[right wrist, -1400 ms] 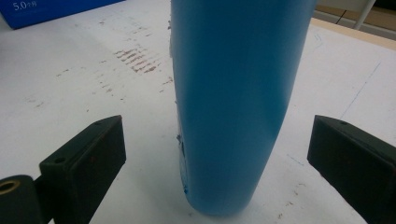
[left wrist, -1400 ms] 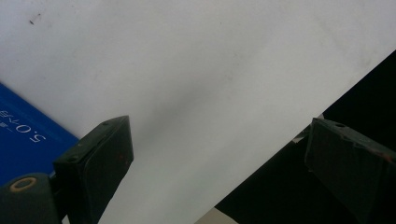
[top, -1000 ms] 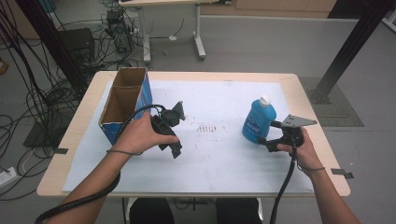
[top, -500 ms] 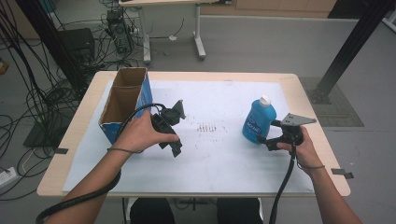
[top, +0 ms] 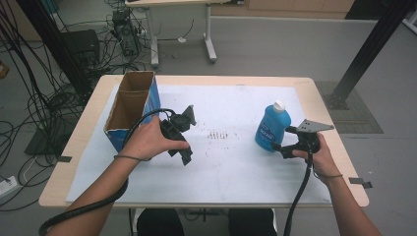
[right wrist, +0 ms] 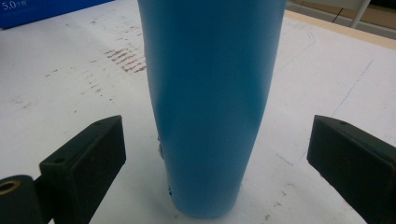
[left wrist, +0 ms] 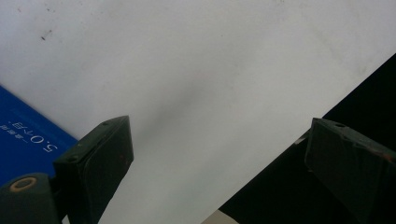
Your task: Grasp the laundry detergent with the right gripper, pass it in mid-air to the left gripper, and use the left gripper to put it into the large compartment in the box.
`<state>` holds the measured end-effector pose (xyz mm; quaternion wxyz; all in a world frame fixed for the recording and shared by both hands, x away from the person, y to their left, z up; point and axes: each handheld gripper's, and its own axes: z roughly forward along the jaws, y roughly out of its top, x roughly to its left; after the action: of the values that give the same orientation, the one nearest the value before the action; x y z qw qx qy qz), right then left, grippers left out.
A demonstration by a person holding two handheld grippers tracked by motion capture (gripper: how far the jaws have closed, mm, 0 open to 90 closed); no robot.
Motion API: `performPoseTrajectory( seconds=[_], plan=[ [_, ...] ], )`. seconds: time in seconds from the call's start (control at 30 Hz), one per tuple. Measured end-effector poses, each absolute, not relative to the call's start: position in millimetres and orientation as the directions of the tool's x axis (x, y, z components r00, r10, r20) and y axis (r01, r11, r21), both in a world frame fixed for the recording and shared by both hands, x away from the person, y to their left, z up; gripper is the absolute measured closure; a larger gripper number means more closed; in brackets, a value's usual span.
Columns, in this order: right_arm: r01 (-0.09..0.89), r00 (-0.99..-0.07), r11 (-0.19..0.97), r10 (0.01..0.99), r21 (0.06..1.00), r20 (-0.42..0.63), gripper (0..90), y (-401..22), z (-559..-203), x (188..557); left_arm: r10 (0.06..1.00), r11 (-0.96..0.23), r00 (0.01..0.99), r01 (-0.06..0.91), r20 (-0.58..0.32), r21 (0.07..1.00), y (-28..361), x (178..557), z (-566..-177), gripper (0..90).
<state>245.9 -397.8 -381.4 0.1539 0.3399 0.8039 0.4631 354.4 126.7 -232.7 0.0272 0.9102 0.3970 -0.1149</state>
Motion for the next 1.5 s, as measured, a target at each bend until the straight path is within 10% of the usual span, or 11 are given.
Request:
performPoseTrajectory(
  seconds=[1.5],
  plan=[
    [0.409, -0.721, 0.330, 0.688, 0.851, 0.080, 4.2, -396.1, -385.1, 247.7, 0.719, -0.683, 0.657, 0.729, -0.230, -0.052, 125.4, 355.7, -235.2, 8.2]
  ],
)
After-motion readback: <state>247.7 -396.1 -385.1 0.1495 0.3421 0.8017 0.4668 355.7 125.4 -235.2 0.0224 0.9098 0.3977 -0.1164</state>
